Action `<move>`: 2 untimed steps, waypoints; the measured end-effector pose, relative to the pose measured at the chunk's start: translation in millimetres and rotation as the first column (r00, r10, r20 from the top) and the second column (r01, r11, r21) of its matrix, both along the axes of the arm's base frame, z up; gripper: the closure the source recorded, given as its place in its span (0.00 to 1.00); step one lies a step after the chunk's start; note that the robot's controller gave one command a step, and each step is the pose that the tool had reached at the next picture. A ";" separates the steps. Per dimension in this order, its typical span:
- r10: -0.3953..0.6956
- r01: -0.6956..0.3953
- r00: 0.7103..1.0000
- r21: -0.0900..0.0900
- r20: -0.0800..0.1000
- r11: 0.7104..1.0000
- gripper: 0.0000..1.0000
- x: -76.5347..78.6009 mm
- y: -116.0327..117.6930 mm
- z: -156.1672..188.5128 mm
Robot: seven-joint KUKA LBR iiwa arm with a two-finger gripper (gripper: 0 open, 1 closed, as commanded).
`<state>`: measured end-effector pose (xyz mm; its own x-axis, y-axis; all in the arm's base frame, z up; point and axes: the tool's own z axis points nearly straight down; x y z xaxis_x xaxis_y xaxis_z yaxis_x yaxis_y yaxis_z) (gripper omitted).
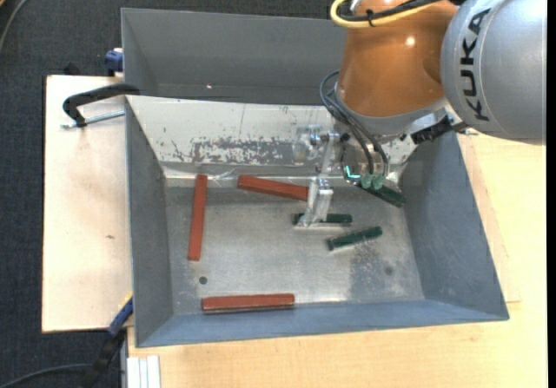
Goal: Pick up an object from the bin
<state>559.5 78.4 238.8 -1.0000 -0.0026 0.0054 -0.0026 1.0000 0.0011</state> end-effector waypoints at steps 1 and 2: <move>0.185 -0.185 0.983 0.000 0.004 0.983 0.00 5.7 -37.3 -171.1; 0.339 -0.339 0.941 -0.002 0.012 0.941 0.00 35.4 -109.8 -163.0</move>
Offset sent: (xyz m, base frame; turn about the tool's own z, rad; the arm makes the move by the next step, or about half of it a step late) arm 0.0059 -0.0377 -0.1688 -0.1864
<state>594.9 -31.4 75.8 -0.9397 -0.3419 -0.0066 -0.3419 0.9397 -0.0011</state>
